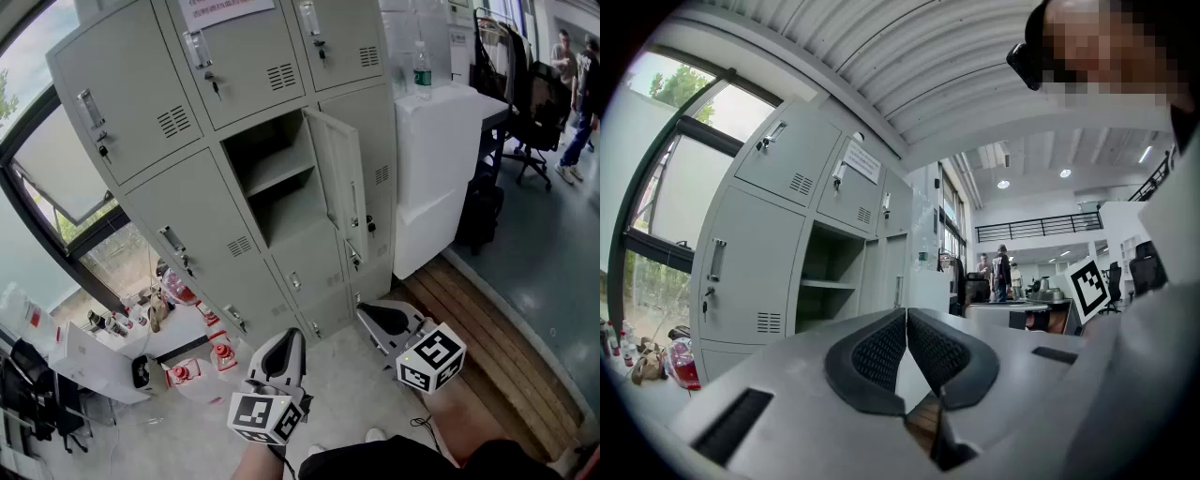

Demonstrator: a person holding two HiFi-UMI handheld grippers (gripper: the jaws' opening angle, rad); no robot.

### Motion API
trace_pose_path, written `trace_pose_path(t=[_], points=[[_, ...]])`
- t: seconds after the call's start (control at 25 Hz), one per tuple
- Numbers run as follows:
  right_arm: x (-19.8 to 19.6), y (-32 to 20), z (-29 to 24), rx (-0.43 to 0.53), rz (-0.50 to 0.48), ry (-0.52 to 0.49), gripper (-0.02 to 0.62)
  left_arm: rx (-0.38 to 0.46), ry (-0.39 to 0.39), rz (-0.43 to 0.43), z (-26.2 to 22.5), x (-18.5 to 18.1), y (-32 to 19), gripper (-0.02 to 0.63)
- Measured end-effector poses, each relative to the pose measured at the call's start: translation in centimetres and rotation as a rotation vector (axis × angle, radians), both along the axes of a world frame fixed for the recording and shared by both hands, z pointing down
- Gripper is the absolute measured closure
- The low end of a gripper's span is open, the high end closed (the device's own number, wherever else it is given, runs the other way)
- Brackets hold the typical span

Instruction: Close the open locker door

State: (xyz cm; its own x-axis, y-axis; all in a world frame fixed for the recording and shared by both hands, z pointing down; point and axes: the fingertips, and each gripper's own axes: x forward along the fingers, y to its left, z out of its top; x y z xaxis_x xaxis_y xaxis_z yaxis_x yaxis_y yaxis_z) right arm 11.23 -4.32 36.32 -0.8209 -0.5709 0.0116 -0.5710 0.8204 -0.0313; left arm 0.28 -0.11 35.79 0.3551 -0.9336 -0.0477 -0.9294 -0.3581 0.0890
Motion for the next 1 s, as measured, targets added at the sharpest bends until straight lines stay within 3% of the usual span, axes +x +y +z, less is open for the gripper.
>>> trace_pose_path(t=[1.0], points=[[1.8,-1.1,-0.6,0.018,-0.05,-0.031,0.543,0.008,-0.004,-0.042,-0.4,2.2,-0.4,0.586]])
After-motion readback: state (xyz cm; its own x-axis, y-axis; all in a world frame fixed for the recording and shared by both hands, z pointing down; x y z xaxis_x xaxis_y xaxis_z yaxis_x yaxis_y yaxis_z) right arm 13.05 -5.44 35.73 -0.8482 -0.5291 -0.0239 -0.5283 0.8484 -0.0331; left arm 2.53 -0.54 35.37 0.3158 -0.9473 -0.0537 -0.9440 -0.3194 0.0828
